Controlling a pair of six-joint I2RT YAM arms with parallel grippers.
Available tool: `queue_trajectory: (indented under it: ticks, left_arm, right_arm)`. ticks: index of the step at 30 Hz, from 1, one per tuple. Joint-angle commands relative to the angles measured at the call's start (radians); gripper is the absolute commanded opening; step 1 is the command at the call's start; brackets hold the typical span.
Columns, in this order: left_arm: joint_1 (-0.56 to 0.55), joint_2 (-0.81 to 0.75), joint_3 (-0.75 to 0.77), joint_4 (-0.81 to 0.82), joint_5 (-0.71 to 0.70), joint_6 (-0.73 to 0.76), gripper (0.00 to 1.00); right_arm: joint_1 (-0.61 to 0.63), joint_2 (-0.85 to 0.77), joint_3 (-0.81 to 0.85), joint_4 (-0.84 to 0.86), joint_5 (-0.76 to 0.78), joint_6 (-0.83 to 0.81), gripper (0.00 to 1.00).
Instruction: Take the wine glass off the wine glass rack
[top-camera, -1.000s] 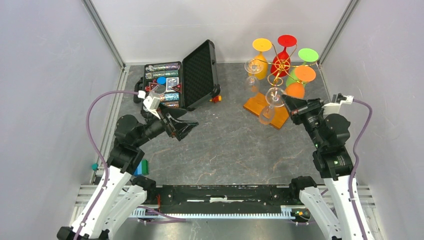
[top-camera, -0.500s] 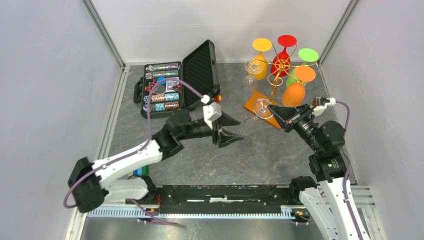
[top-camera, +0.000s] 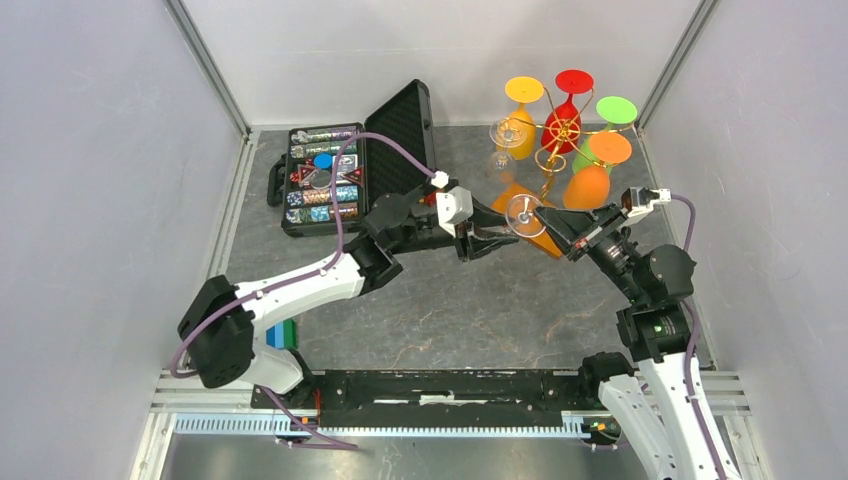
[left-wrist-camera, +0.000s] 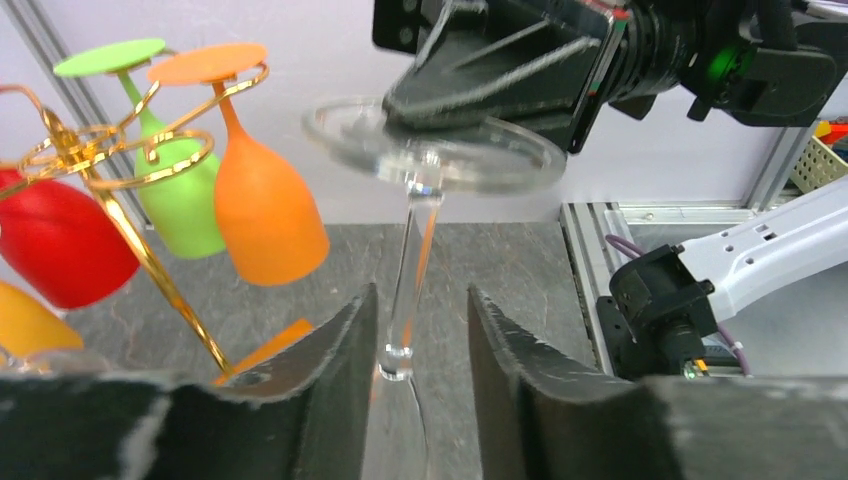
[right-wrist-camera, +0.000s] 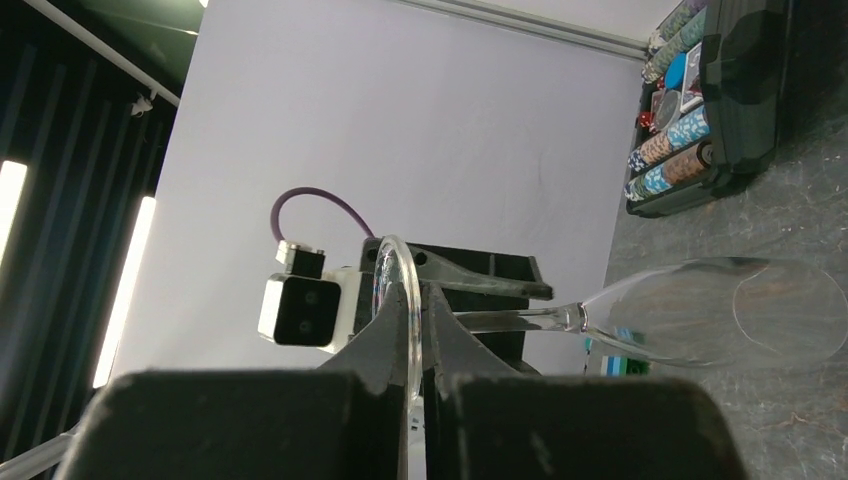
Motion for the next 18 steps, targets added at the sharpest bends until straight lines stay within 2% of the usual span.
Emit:
queue_trajectory:
  ticks: [1, 5, 7, 9, 11, 13, 16, 18]
  left_arm:
    - [-0.004, 0.033, 0.075, 0.089, 0.061, 0.034, 0.36]
    - [-0.005, 0.058, 0.098, 0.059, 0.072, 0.035, 0.14]
    - [-0.005, 0.065, 0.100, 0.051, 0.079, 0.036, 0.09]
    - [-0.006, 0.072, 0.101, 0.049, 0.086, 0.034, 0.11]
    - [-0.006, 0.077, 0.099, 0.044, 0.089, 0.035, 0.26]
    - [-0.006, 0.083, 0.096, 0.045, 0.091, 0.034, 0.33]
    - [-0.006, 0.085, 0.098, 0.042, 0.091, 0.046, 0.35]
    - [-0.006, 0.086, 0.101, 0.036, 0.091, 0.053, 0.32]
  right_arm:
    - [0.001, 0.006, -0.014, 0.077, -0.020, 0.020, 0.00]
    - [0.001, 0.015, -0.020, 0.088, -0.020, 0.021, 0.00]
    - [0.001, 0.019, -0.020, 0.087, -0.020, 0.019, 0.00]
    - [0.001, 0.021, -0.022, 0.094, -0.020, 0.026, 0.00]
    - [0.001, 0.025, -0.019, 0.101, -0.021, 0.030, 0.00]
    - [0.000, 0.028, -0.016, 0.101, -0.023, 0.031, 0.00]
    - [0.001, 0.034, -0.016, 0.102, -0.026, 0.033, 0.00]
    - [0.001, 0.033, -0.020, 0.101, -0.026, 0.034, 0.00]
